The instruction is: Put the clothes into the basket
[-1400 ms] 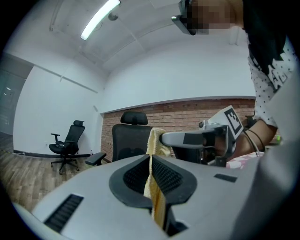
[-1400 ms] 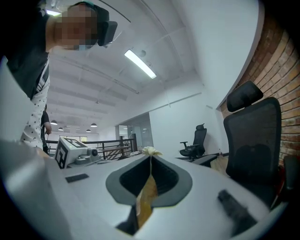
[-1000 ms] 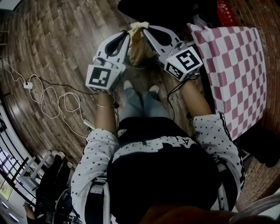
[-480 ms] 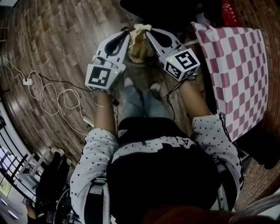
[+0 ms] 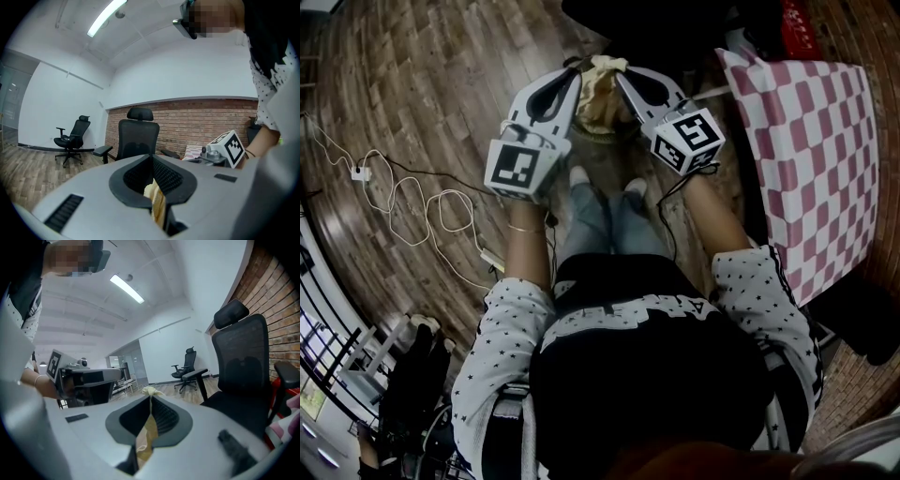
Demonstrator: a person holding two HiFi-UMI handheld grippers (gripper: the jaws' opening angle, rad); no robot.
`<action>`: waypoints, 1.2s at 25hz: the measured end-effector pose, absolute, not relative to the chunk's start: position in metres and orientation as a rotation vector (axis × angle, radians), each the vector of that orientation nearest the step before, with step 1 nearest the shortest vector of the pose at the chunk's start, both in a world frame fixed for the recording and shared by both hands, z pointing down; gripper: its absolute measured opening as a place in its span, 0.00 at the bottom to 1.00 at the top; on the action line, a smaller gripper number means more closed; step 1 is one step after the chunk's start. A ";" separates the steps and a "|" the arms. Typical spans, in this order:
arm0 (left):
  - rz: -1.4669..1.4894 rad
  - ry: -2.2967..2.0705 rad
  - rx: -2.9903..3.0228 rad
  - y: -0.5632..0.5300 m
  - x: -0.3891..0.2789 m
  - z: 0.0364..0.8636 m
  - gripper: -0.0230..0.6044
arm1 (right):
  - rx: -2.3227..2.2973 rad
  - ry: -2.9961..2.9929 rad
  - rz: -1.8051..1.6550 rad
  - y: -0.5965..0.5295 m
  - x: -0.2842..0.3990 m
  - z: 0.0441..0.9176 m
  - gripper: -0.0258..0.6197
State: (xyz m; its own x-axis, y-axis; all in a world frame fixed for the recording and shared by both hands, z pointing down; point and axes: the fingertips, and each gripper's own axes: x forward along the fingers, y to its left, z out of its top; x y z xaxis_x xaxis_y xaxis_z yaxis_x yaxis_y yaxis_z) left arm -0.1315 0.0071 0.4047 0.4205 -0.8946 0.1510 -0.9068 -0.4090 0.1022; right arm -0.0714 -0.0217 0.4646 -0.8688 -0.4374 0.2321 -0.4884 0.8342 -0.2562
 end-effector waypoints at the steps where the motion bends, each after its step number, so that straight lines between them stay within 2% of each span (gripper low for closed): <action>1: 0.108 -1.604 2.503 0.007 -0.132 0.404 0.08 | 0.725 -2.848 0.463 -0.022 -0.072 0.467 0.09; 30: 0.107 -1.623 2.451 0.019 -0.146 0.418 0.08 | 0.773 -2.649 0.434 -0.021 -0.066 0.530 0.09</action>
